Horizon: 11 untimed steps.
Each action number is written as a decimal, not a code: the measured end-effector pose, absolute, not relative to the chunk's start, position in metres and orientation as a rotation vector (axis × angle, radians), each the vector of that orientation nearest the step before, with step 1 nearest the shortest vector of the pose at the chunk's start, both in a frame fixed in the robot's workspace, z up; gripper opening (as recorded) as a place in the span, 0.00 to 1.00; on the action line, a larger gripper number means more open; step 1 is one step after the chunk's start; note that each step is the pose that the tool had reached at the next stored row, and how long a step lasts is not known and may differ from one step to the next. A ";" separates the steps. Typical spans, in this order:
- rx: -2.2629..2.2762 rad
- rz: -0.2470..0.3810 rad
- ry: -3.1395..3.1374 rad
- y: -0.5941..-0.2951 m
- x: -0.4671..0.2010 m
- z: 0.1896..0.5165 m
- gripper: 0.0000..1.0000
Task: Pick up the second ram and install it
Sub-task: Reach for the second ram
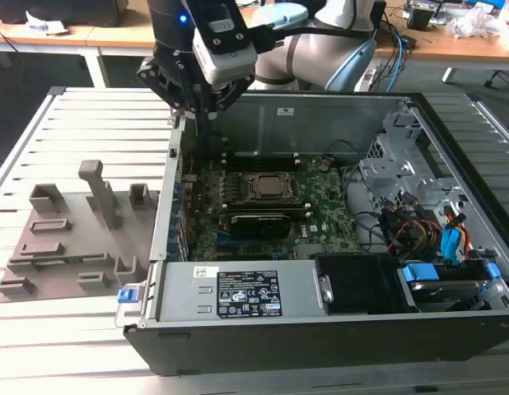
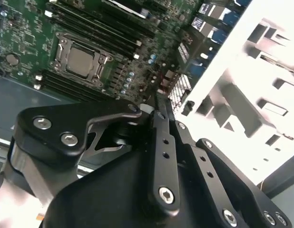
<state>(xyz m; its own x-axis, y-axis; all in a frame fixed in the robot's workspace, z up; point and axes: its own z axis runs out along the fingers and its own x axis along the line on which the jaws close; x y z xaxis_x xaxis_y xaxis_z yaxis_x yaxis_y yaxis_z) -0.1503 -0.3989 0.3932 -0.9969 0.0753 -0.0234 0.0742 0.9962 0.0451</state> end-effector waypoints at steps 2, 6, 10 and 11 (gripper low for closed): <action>0.117 0.069 3.114 -0.399 -0.157 0.393 0.11; 0.117 0.069 3.114 -0.399 -0.163 0.393 0.11; 0.117 0.069 3.114 -0.399 -0.180 0.392 0.11; 0.117 0.069 3.114 -0.399 -0.183 0.392 0.11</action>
<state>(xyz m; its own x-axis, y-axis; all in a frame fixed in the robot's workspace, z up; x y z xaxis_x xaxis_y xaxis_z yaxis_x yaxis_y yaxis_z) -0.1827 -0.3988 0.3919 -0.9969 0.0752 -0.0234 0.0741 0.9962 0.0451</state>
